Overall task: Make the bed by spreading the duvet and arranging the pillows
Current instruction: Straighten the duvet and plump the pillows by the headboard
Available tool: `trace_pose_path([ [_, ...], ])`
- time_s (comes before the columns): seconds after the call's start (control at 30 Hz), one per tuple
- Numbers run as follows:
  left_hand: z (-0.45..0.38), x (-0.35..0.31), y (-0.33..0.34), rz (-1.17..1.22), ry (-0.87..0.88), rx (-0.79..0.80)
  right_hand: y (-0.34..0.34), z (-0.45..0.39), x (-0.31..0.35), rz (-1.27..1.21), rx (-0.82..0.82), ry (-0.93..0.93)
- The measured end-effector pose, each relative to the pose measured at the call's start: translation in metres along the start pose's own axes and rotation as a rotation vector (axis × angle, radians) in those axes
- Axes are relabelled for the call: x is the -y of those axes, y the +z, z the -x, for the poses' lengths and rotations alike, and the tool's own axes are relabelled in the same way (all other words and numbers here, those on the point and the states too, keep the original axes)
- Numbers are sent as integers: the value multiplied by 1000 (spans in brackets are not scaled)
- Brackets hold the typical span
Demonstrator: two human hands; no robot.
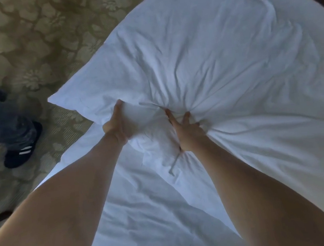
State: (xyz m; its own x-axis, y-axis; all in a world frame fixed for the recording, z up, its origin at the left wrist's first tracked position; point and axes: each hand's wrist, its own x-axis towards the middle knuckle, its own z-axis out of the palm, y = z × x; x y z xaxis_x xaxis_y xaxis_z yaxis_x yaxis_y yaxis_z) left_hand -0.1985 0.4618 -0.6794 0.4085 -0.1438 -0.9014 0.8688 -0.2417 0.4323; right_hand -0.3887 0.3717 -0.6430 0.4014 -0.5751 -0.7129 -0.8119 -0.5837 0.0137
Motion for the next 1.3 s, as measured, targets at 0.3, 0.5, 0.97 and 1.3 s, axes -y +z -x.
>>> trace_pose_path([
  [0.3, 32, -38, 36, 70, 27, 13, 5, 9, 3, 13, -101, 35],
  [0.5, 122, -52, 74, -230, 419, 189, 5, 61, -2, -164, -183, 52],
  [0.97, 370, 198, 165, -2268, 1323, 1034, 52, 298, -105, -433, -146, 64],
  [1.3, 405, 320, 85, -2635, 1233, 841, 164, 473, -291, -446, -477, 186],
])
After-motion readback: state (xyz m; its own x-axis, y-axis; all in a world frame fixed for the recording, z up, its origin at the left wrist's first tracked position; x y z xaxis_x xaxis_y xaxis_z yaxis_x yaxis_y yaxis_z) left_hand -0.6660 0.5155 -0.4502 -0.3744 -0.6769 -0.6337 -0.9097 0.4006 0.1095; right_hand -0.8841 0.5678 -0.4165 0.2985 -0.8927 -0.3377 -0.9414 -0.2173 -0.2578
